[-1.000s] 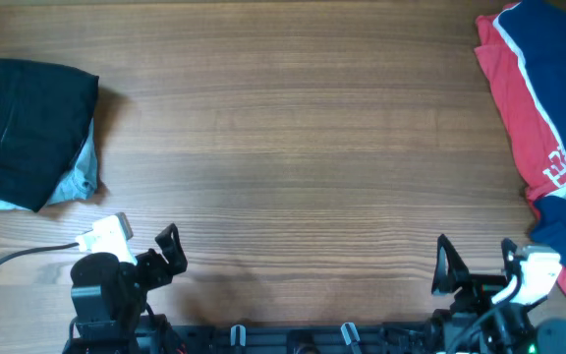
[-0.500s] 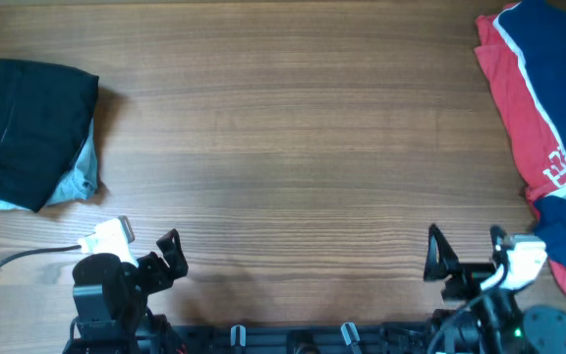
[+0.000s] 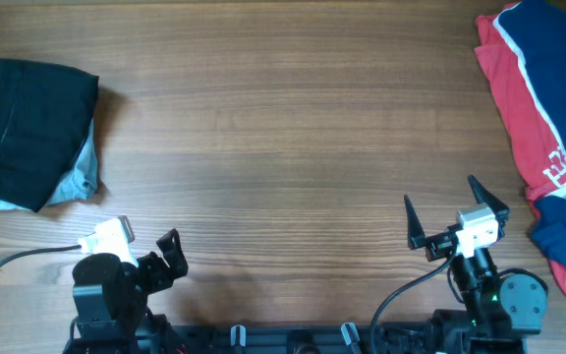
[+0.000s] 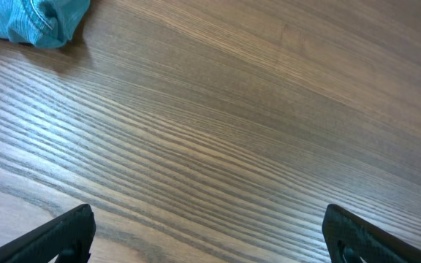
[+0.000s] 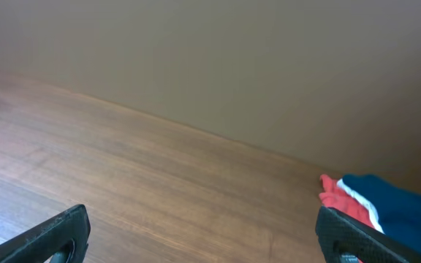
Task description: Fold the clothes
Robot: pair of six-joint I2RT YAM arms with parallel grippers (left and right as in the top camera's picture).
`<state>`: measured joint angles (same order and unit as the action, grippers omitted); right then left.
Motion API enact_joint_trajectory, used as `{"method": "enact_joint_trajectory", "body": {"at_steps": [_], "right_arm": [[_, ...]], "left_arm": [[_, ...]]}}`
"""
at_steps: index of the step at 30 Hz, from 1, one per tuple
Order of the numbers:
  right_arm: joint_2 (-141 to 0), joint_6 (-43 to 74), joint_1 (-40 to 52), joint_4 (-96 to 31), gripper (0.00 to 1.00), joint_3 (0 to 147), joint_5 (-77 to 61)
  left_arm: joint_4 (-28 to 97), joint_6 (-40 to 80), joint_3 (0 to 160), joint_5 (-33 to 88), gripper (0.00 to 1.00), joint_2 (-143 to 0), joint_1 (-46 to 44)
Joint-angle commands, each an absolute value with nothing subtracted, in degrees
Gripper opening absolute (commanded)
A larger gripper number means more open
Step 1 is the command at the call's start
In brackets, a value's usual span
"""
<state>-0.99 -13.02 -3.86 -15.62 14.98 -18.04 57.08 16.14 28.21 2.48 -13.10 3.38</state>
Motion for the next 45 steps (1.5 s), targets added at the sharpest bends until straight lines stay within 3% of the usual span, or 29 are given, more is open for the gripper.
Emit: {"method": "enact_joint_trajectory", "body": {"at_steps": [1, 13, 23, 28, 45], "right_arm": [[-0.2, -13.9, -4.0, -11.9, 1.0, 12.8, -19.5], [-0.1, -10.2, -3.9, 7.7, 1.0, 0.3, -19.3], [-0.1, -8.8, -3.9, 1.7, 1.0, 0.3, -16.8], [-0.1, 5.0, -3.9, 2.6, 1.0, 0.3, -5.2], [-0.1, 4.9, -3.9, 0.1, 1.0, 0.3, -3.4]], "left_arm": [[57.1, 15.2, 28.1, 2.3, 1.0, -12.8, 3.1], [57.1, 15.2, 28.1, 2.3, 1.0, -12.8, 3.1], [57.1, 15.2, 28.1, 2.3, 1.0, -12.8, 3.1], [57.1, 15.2, 28.1, 2.3, 1.0, -12.8, 3.1], [57.1, 15.2, 28.1, 2.3, 1.0, -12.8, 3.1]]}}
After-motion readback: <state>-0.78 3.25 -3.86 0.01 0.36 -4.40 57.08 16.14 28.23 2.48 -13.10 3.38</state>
